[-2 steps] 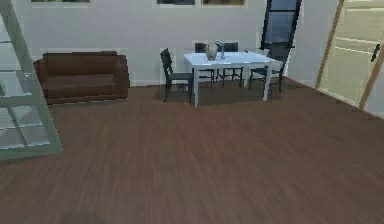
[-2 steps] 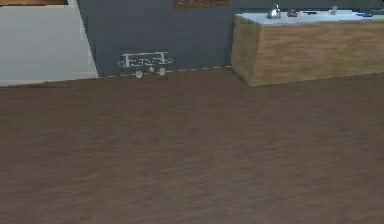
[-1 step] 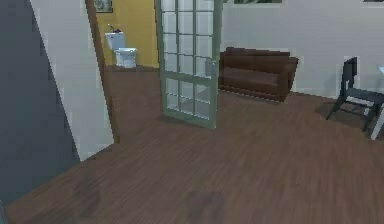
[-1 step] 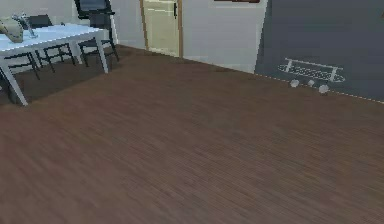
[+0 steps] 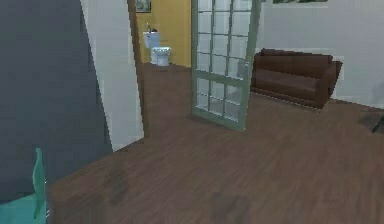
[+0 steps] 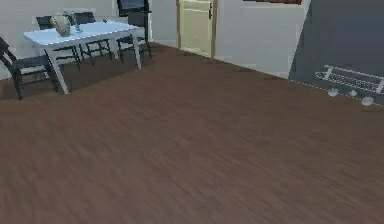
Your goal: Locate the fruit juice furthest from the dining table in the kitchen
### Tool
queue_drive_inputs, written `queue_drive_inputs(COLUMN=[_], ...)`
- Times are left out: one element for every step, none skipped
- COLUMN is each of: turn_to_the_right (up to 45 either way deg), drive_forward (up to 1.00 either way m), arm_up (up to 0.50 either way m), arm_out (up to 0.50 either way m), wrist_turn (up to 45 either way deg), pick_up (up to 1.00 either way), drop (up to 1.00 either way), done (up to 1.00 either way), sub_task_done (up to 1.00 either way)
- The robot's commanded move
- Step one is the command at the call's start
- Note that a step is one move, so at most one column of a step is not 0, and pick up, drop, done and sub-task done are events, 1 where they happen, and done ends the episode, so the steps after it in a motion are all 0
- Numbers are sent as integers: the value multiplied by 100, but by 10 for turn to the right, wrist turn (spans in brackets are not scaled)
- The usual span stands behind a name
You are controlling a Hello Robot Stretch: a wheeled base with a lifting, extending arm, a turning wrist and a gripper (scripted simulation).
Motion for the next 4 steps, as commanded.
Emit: queue_drive_inputs(turn_to_the_right=[0, -450, -450, -450], drive_forward=[45, 0, 0, 0], arm_up=[0, 0, 0, 0], arm_out=[0, 0, 0, 0], wrist_turn=[0, 0, 0, 0], pick_up=[0, 0, 0, 0], drop=[0, 0, 0, 0], done=[0, 0, 0, 0], sub_task_done=[0, 0, 0, 0])
